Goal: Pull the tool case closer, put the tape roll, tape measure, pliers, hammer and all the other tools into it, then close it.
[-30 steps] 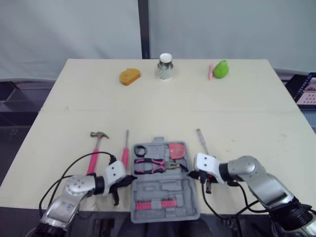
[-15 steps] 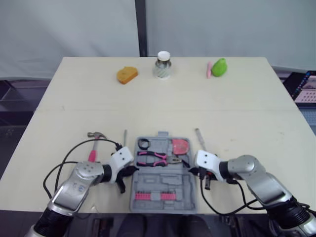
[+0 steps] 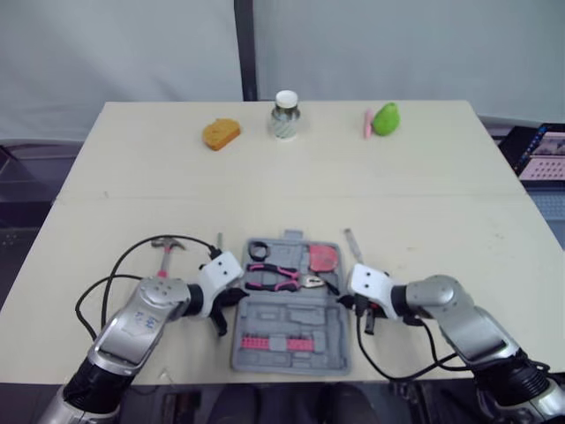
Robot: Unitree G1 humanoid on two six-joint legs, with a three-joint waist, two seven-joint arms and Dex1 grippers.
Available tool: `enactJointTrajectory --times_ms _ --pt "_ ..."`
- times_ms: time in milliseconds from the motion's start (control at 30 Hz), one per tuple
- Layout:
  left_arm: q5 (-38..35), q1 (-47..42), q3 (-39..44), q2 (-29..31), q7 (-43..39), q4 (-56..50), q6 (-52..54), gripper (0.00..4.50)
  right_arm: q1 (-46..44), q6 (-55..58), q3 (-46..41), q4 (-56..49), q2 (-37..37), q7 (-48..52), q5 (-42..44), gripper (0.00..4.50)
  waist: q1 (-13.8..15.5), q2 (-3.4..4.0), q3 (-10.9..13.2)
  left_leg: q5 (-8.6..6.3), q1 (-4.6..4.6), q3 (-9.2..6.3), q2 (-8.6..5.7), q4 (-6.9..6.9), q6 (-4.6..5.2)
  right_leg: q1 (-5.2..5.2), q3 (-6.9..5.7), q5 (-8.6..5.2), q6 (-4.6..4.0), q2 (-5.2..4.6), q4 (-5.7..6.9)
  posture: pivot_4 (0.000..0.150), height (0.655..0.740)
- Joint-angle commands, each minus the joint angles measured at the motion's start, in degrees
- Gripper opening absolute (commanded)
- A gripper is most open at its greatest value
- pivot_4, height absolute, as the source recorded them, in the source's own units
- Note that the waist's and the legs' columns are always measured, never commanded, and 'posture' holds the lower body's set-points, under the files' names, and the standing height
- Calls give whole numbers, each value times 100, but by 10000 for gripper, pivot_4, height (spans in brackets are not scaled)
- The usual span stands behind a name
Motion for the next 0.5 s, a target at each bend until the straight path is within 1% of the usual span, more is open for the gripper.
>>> enactJointTrajectory --times_ms 33,300,500 --pt "-168 -56 -144 -111 -60 -288 -322 161 -74 -135 71 -16 112 -100 -28 0 -11 -1 0 0 0 0 0 0 0 0 0 0 0 0 0 1500 7400" --pt "-120 -79 -248 -165 17 -95 -481 161 -163 -139 51 36 113 -92 -61 0 -39 -1 1 0 -1 -2 -1 -3 0 -1 0 0 0 0 -1 1500 7400" --pt "-20 -74 -321 -127 51 220 -809 161 -177 -110 33 6 109 -62 -57 0 -40 -2 1 0 -2 -3 -1 -3 0 -1 -1 0 0 0 -2 1500 7400"
